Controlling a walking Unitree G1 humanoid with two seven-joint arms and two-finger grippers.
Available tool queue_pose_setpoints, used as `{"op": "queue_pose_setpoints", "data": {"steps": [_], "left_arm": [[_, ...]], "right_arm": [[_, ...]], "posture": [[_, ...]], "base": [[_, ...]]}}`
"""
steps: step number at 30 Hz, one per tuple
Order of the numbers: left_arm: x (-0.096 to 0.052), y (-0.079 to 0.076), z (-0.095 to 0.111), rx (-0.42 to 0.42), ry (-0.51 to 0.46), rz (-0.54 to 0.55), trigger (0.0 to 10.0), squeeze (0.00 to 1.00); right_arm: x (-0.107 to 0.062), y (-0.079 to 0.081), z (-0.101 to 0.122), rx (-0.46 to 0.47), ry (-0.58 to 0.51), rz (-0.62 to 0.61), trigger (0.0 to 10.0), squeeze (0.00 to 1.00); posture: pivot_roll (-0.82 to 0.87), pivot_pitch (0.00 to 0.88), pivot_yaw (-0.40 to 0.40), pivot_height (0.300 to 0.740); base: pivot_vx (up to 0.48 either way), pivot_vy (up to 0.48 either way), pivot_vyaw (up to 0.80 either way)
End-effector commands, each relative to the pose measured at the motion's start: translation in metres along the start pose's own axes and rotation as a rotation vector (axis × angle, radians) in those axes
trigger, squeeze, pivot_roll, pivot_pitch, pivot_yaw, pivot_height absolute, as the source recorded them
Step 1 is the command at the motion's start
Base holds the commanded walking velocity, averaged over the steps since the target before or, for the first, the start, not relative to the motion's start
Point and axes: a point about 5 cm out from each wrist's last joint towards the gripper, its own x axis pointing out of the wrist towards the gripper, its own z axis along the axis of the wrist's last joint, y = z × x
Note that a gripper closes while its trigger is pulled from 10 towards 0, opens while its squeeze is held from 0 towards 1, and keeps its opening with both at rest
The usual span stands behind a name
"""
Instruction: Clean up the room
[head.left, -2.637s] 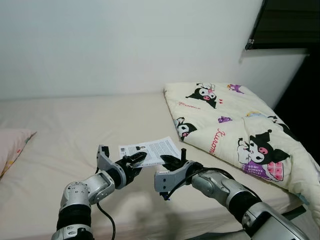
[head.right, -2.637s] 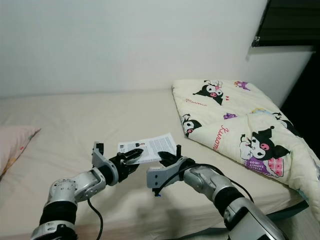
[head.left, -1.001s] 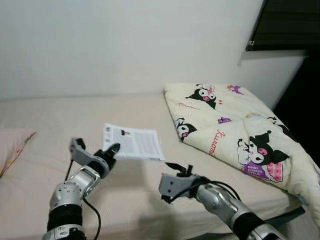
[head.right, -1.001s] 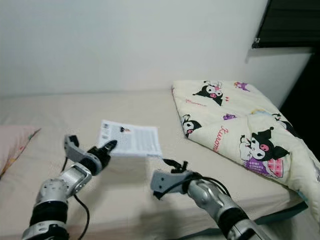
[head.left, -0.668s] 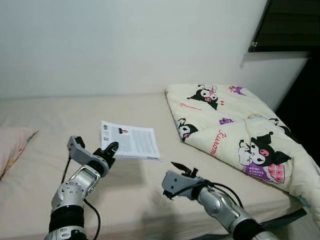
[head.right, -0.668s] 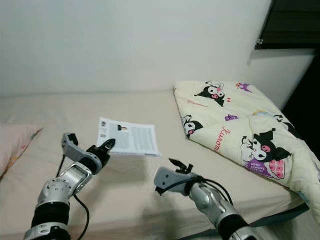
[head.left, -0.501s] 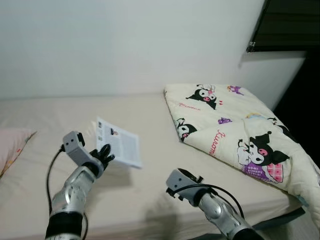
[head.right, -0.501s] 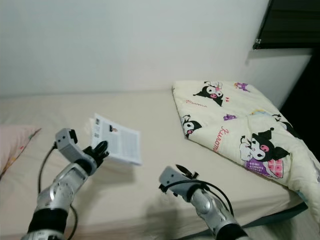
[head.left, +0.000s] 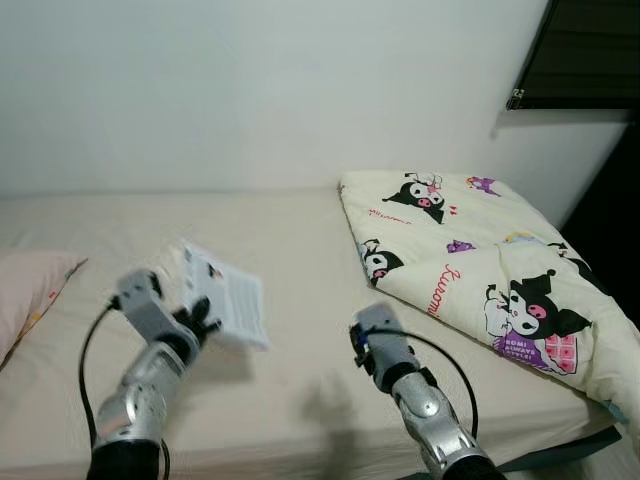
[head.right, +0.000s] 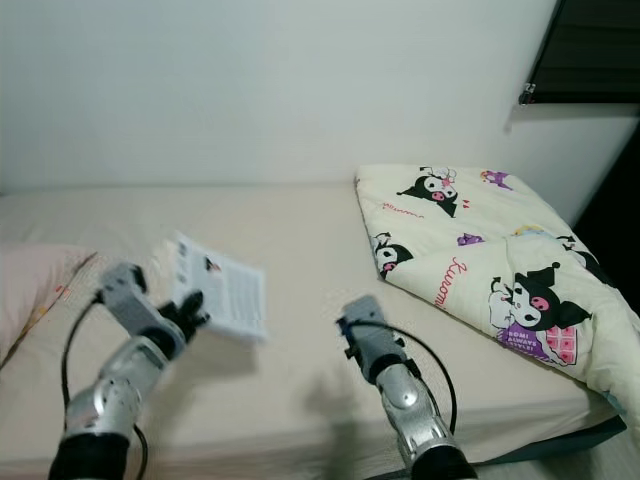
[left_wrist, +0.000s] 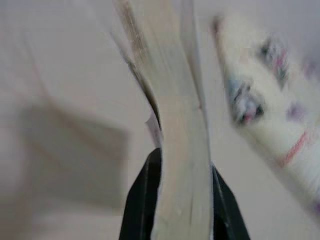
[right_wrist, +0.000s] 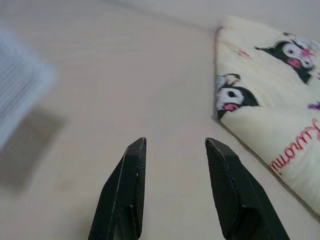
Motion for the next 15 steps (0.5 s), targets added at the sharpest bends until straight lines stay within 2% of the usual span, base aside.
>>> {"op": "queue_pose_setpoints", "data": {"steps": [1, 2, 3, 5, 6, 10, 12, 15], "left_arm": [[0.0, -0.001, 0.004, 0.176, -0.045, 0.012, 10.0, 0.0], [0.0, -0.001, 0.005, 0.232, -0.064, 0.03, 10.0, 0.0], [0.0, -0.001, 0.005, 0.232, -0.064, 0.03, 10.0, 0.0], [-0.001, -0.001, 0.006, 0.367, -0.107, 0.05, 10.0, 0.0], [-0.002, -0.003, 0.009, 0.386, -0.145, 0.051, 10.0, 0.0], [-0.004, -0.008, 0.013, 0.353, -0.201, 0.038, 10.0, 0.0], [-0.004, -0.018, 0.022, 0.375, -0.271, 0.02, 10.0, 0.0], [-0.003, -0.026, 0.024, 0.386, -0.287, 0.001, 10.0, 0.0]], "right_arm": [[0.002, -0.003, 0.005, 0.02, -0.013, -0.008, 10.0, 0.0], [0.002, -0.002, 0.006, 0.015, -0.021, -0.005, 10.0, 0.0], [0.002, -0.002, 0.006, 0.015, -0.021, -0.005, 10.0, 0.0], [0.002, -0.001, 0.009, 0.008, -0.039, -0.003, 10.0, 0.0], [0.002, -0.001, 0.013, -0.012, -0.066, -0.004, 10.0, 0.0], [0.002, -0.001, 0.02, -0.039, -0.116, -0.014, 10.0, 0.0], [0.002, -0.003, 0.029, -0.048, -0.165, -0.019, 10.0, 0.0], [0.002, -0.002, 0.037, -0.063, -0.208, -0.01, 10.0, 0.0]], "posture": [[0.02, 0.0, -0.079, 0.73], [0.02, 0.0, -0.079, 0.73], [0.02, 0.0, -0.079, 0.73], [0.03, 0.0, -0.077, 0.73], [0.02, 0.0, -0.073, 0.73], [0.02, 0.0, -0.072, 0.73], [0.02, 0.0, -0.073, 0.73], [0.02, 0.0, -0.075, 0.73]], "base": [[0.0, 0.0, 0.0], [0.0, 0.0, 0.0], [0.0, 0.0, 0.0], [0.0, 0.0, 0.0], [0.0, 0.0, 0.0], [0.0, 0.0, 0.0], [0.0, 0.0, 0.0], [0.0, 0.0, 0.0]]}}
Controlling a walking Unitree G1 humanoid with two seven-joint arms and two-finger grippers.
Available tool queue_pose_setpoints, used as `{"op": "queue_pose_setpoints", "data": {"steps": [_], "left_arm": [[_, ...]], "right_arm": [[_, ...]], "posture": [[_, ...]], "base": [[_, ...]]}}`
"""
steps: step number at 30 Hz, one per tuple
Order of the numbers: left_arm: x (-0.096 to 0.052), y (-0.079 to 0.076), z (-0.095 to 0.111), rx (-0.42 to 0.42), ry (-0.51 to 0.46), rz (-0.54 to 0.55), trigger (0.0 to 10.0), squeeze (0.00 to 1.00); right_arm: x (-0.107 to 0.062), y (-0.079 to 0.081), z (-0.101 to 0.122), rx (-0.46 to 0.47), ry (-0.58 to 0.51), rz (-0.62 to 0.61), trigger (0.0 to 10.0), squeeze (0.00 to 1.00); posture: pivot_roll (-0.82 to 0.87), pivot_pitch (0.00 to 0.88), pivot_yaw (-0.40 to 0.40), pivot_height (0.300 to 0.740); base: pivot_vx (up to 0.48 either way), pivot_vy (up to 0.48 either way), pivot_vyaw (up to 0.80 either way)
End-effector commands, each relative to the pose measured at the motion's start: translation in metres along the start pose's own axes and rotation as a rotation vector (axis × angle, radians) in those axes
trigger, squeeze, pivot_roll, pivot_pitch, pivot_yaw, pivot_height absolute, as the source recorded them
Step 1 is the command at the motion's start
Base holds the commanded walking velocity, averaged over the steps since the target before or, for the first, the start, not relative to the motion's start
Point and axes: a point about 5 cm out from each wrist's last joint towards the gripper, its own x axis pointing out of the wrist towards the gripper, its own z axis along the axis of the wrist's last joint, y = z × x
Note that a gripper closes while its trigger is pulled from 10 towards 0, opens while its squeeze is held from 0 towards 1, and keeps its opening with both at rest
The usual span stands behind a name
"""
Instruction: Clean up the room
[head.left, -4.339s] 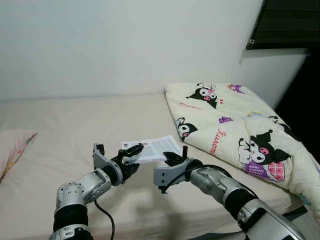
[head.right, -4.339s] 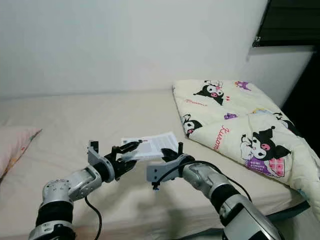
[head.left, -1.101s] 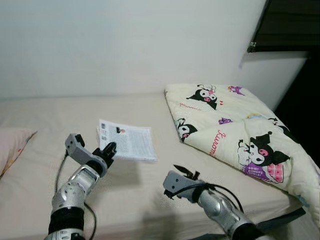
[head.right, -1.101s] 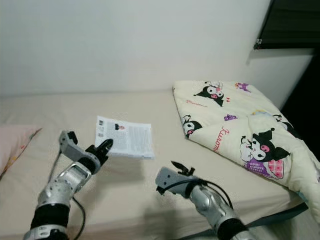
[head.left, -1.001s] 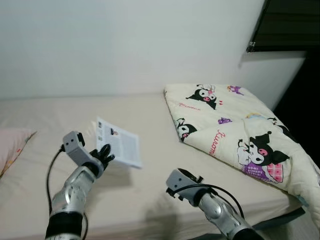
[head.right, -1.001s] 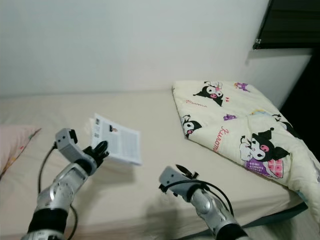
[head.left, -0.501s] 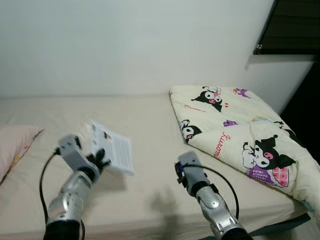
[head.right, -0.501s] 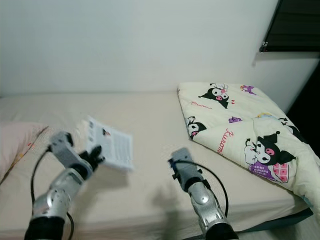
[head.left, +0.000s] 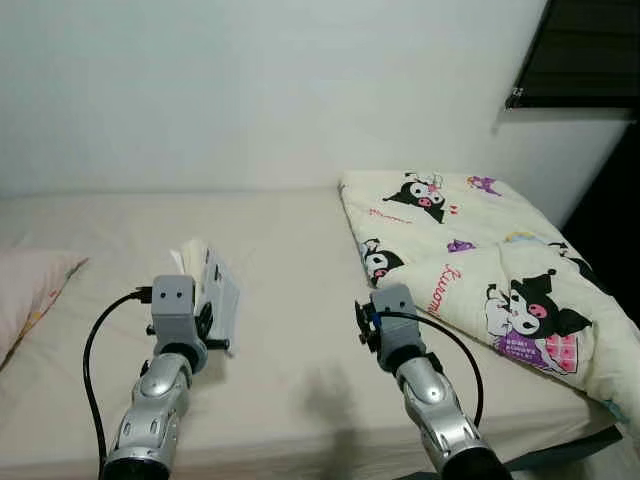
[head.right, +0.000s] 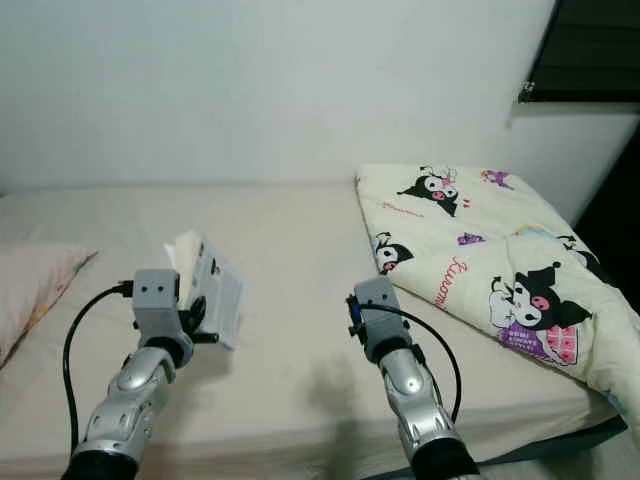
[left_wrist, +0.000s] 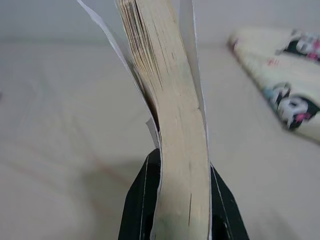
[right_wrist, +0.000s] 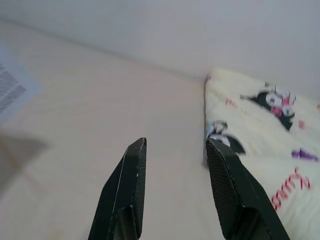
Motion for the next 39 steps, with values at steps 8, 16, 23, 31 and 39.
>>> {"op": "queue_pose_setpoints", "data": {"steps": [8, 16, 23, 31, 39], "left_arm": [[0.003, -0.014, 0.008, 0.065, -0.068, -0.032, 10.0, 0.0], [0.004, -0.016, 0.007, 0.065, -0.076, -0.026, 10.0, 0.0], [0.005, -0.018, 0.007, 0.067, -0.086, -0.043, 10.0, 0.0], [0.006, -0.018, 0.007, 0.068, -0.09, -0.046, 10.0, 0.0], [0.006, -0.017, 0.008, 0.069, -0.094, -0.044, 10.0, 0.0]], "right_arm": [[0.001, -0.002, 0.005, -0.016, -0.025, 0.0, 10.0, 0.0], [0.0, -0.003, 0.005, -0.015, -0.027, -0.008, 10.0, 0.0], [0.001, -0.003, 0.005, -0.012, -0.026, -0.007, 10.0, 0.0], [0.001, -0.003, 0.006, -0.012, -0.026, -0.004, 10.0, 0.0], [0.002, -0.002, 0.006, -0.012, -0.027, -0.001, 10.0, 0.0]], "posture": [[0.02, 0.0, -0.072, 0.73], [0.02, 0.0, -0.07, 0.73], [0.02, 0.0, -0.069, 0.73], [0.02, 0.0, -0.069, 0.73], [0.02, 0.0, -0.07, 0.73]], "base": [[0.0, 0.0, 0.0], [0.0, 0.0, 0.0], [0.0, 0.318, 0.0], [0.0, 0.48, 0.0], [0.0, 0.48, 0.0]]}}
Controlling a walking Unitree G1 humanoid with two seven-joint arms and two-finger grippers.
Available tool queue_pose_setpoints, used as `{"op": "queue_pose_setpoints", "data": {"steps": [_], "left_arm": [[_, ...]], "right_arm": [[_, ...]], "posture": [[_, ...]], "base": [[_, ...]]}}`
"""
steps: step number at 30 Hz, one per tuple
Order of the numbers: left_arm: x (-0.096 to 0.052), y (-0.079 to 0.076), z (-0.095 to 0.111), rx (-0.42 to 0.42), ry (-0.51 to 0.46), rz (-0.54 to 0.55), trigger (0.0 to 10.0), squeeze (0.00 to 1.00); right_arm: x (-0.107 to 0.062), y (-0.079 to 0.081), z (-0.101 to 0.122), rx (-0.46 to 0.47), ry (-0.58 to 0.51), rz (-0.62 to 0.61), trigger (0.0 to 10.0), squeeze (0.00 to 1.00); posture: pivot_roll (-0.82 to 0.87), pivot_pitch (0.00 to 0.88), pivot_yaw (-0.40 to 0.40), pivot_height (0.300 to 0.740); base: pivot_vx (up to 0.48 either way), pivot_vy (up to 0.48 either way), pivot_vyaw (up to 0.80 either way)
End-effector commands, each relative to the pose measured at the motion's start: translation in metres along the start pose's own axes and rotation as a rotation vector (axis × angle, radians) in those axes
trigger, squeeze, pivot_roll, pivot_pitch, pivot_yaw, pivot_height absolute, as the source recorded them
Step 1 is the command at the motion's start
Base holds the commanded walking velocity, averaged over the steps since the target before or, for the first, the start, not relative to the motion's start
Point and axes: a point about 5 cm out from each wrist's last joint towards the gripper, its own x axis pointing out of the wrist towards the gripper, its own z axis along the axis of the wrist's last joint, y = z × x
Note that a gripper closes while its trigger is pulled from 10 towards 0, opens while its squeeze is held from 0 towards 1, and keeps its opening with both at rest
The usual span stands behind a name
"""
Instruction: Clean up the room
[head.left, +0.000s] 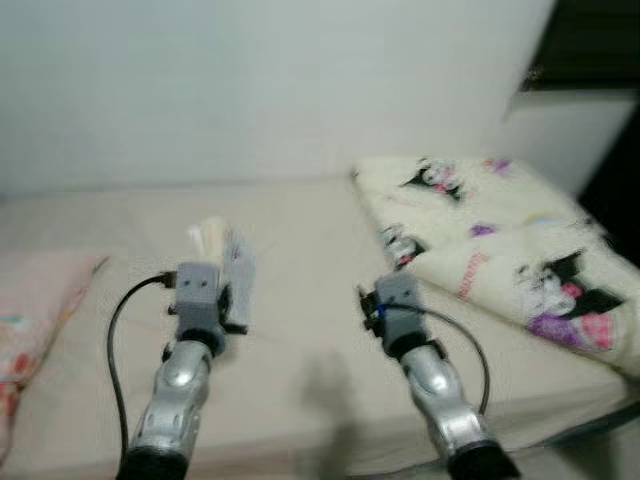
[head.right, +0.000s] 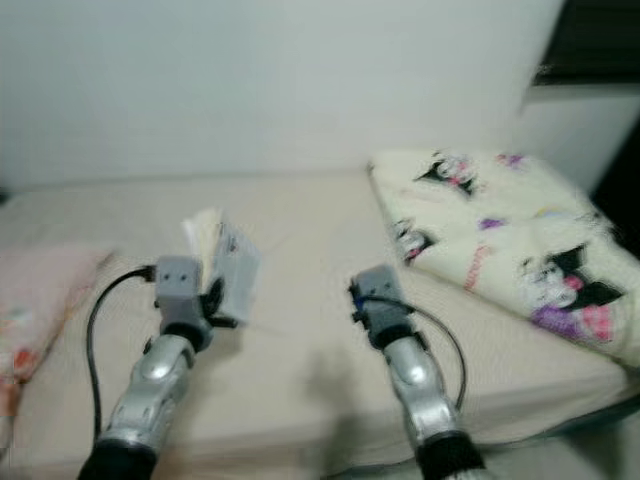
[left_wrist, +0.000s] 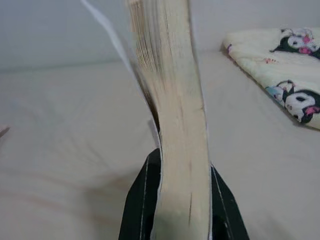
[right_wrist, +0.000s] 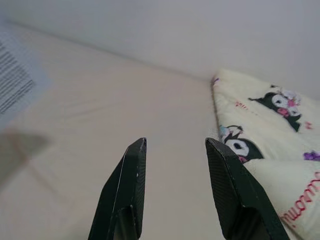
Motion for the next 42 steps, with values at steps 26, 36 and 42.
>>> {"op": "queue_pose_setpoints", "data": {"steps": [26, 36, 42], "left_arm": [[0.002, 0.007, 0.012, 0.064, -0.057, 0.002, 10.0, 0.0], [0.002, 0.0, 0.014, 0.099, -0.066, -0.04, 10.0, 0.0], [0.003, -0.002, 0.014, 0.109, -0.066, -0.057, 10.0, 0.0]], "right_arm": [[0.004, 0.009, 0.004, 0.016, -0.023, 0.022, 10.0, 0.0], [0.002, 0.01, 0.002, 0.029, -0.025, 0.01, 10.0, 0.0], [0.001, 0.01, 0.002, 0.035, -0.028, 0.004, 10.0, 0.0]], "posture": [[0.04, 0.0, -0.06, 0.73], [0.05, 0.0, -0.041, 0.73], [0.05, 0.0, -0.035, 0.73]], "base": [[0.0, 0.22, 0.0], [0.0, -0.48, 0.0], [0.0, -0.48, 0.0]]}}
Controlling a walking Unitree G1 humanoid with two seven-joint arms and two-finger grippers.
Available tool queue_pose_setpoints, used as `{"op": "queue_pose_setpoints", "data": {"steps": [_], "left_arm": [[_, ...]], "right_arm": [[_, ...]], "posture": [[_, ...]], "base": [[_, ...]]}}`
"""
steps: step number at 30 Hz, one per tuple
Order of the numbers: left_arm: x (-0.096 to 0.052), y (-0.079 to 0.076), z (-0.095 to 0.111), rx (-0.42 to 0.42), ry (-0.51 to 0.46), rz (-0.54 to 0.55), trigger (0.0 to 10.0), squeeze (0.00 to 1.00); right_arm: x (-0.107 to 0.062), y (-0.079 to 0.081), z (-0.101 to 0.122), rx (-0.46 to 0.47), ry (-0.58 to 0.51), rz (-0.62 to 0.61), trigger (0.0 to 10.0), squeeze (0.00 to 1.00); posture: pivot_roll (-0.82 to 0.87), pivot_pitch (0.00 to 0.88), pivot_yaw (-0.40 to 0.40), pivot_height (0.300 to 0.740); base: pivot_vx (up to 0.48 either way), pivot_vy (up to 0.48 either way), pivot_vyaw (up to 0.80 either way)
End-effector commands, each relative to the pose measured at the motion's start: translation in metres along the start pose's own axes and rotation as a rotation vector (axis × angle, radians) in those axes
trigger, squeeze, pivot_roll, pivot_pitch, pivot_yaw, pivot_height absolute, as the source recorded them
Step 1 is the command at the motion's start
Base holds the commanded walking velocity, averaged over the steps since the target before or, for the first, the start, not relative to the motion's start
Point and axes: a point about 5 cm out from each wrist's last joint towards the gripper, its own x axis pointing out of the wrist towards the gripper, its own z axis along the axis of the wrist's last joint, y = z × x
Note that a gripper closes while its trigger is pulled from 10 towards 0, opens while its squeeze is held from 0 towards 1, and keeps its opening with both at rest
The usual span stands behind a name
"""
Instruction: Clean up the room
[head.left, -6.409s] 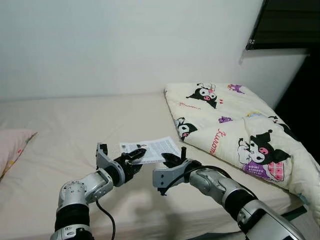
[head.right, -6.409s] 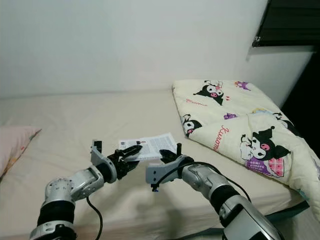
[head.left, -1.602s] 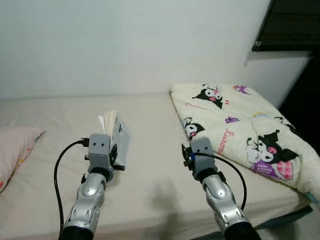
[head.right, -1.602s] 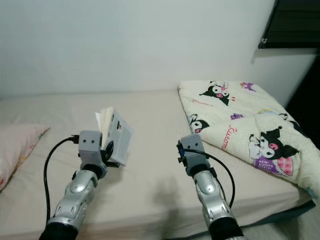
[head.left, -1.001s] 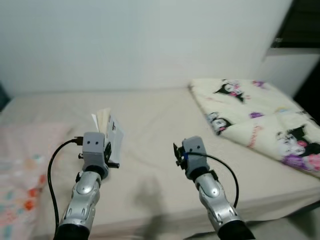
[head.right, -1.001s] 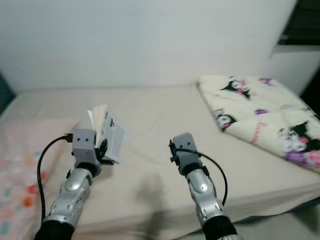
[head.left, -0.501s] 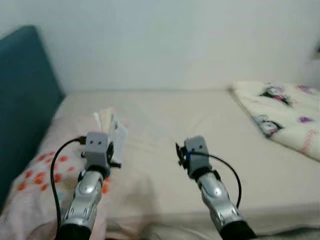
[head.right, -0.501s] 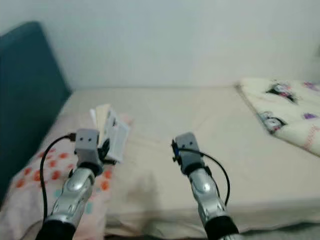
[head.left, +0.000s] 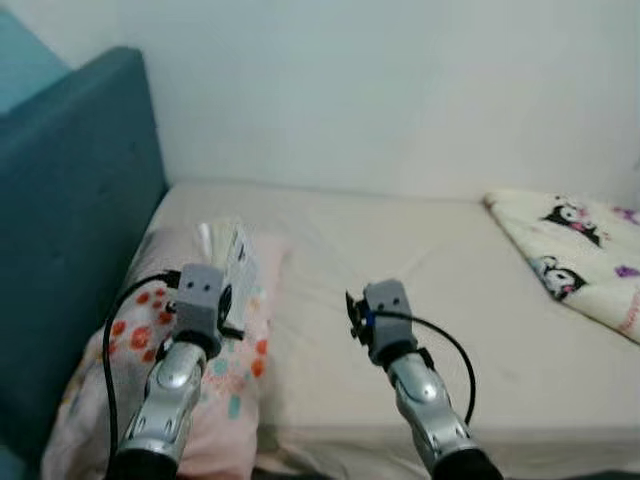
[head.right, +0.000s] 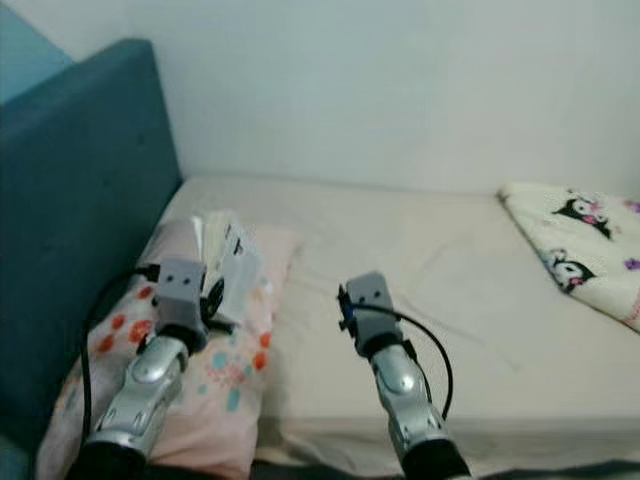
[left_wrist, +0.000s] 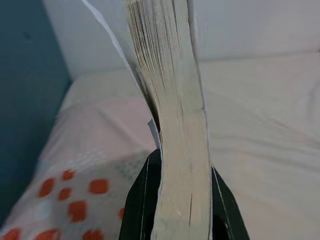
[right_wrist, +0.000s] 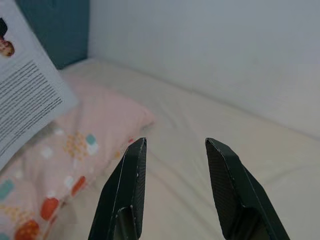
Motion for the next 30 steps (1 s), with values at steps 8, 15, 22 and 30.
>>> {"op": "queue_pose_setpoints", "data": {"steps": [8, 15, 22, 30], "left_arm": [[0.003, -0.008, 0.012, -0.025, -0.056, -0.047, 10.0, 0.0], [0.002, -0.012, 0.01, -0.049, -0.037, -0.066, 10.0, 0.0], [0.001, -0.013, 0.007, -0.042, -0.027, -0.055, 10.0, 0.0], [-0.001, -0.014, 0.002, -0.083, 0.009, -0.015, 10.0, 0.0]], "right_arm": [[-0.005, -0.005, -0.007, -0.001, 0.02, -0.021, 10.0, 0.0], [-0.005, -0.007, -0.008, 0.021, 0.027, -0.026, 10.0, 0.0], [-0.004, -0.009, -0.009, 0.07, 0.042, -0.04, 10.0, 0.0], [-0.003, -0.011, -0.01, 0.055, 0.063, -0.035, 10.0, 0.0]], "posture": [[0.05, 0.0, -0.036, 0.73], [0.05, 0.0, -0.042, 0.73], [0.05, 0.0, -0.045, 0.73], [0.05, 0.0, -0.06, 0.73]], "base": [[0.0, -0.311, 0.0], [0.0, 0.0, 0.0], [0.0, 0.0, 0.0], [0.0, 0.0, 0.44]]}}
